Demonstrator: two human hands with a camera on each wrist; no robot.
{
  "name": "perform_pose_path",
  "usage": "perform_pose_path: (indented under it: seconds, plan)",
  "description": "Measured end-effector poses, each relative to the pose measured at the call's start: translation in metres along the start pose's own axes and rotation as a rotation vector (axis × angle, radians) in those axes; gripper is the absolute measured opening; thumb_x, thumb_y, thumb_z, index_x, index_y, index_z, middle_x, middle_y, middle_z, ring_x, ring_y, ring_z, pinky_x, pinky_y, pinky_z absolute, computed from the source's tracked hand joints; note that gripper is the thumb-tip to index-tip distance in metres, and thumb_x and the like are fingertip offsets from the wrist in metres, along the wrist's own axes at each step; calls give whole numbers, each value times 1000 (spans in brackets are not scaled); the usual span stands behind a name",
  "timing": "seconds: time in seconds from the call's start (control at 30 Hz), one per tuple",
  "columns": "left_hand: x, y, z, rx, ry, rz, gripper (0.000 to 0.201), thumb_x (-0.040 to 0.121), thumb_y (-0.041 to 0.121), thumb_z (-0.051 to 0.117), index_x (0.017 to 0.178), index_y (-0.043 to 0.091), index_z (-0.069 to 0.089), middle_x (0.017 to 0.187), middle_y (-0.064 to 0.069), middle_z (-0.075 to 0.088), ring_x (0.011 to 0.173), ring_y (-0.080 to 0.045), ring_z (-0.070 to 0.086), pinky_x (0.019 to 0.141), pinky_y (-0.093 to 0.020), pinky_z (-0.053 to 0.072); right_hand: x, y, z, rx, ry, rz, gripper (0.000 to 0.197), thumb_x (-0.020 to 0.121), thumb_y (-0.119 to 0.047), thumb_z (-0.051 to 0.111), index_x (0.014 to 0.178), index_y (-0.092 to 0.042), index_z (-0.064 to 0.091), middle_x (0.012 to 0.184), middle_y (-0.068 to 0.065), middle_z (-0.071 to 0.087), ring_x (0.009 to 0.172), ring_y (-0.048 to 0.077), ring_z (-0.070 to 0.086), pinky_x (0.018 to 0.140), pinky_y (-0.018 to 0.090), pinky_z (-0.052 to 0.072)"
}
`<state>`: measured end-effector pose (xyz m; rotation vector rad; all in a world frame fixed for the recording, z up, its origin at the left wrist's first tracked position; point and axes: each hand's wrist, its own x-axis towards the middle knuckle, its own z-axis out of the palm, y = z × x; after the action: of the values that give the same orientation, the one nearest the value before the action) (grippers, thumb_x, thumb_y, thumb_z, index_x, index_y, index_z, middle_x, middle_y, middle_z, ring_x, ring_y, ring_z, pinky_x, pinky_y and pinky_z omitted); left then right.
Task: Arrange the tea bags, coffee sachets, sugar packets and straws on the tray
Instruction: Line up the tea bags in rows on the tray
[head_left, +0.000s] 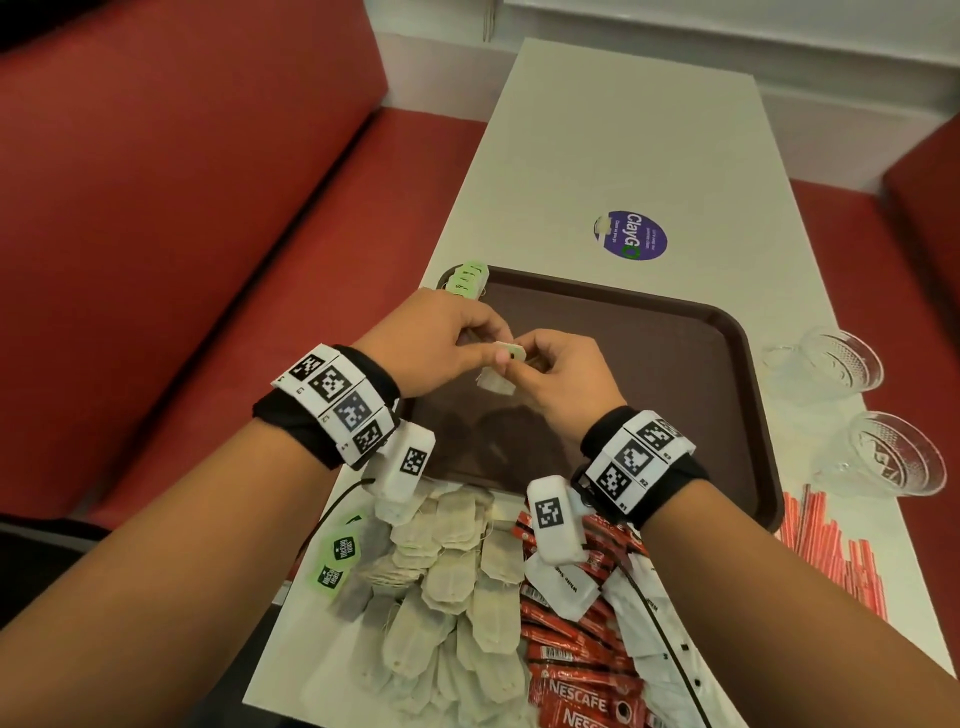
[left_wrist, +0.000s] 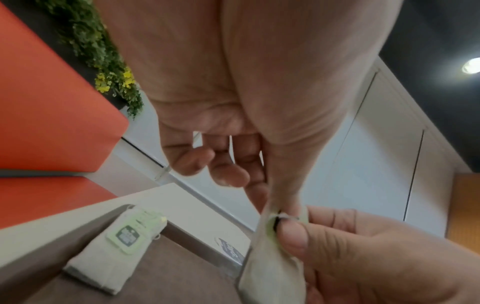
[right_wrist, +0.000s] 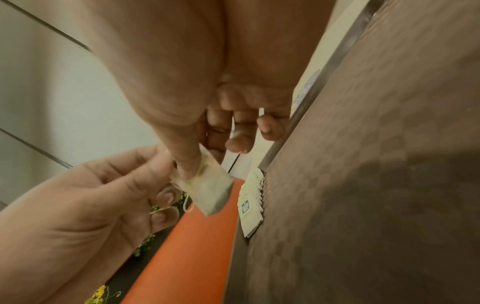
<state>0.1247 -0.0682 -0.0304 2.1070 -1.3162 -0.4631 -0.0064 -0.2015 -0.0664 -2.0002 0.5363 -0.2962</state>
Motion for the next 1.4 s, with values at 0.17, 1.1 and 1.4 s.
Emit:
perform_pose_path:
  seconds: [0.17, 1.1, 1.4]
  plan:
    - [6, -29, -4, 70, 151, -116, 6, 93, 26, 67, 91, 30, 71, 82, 14, 67, 75, 0, 57, 70, -18, 39, 29, 9, 12, -59, -57, 9, 12, 86, -23, 74, 97, -21, 70, 88, -6, 72, 81, 12, 66, 84, 36, 56]
    - [39, -80, 10, 365, -102, -288, 36, 77, 29, 83, 111, 26, 70, 108, 2, 59, 102, -21, 57, 89, -40, 50, 134, -16, 34, -848, -396, 87, 56, 100, -10, 39, 155, -19, 30, 161, 2, 25, 137, 33, 34, 110, 36, 26]
    - [36, -70, 3, 389, -119, -263, 39, 80, 28, 80, 116, 25, 68, 112, 5, 64, 105, -19, 59, 90, -36, 50, 130, -12, 31, -713, -368, 172, 66, 96, -20, 49, 156, -26, 23, 137, 15, 54, 129, 37, 47, 104, 43, 43]
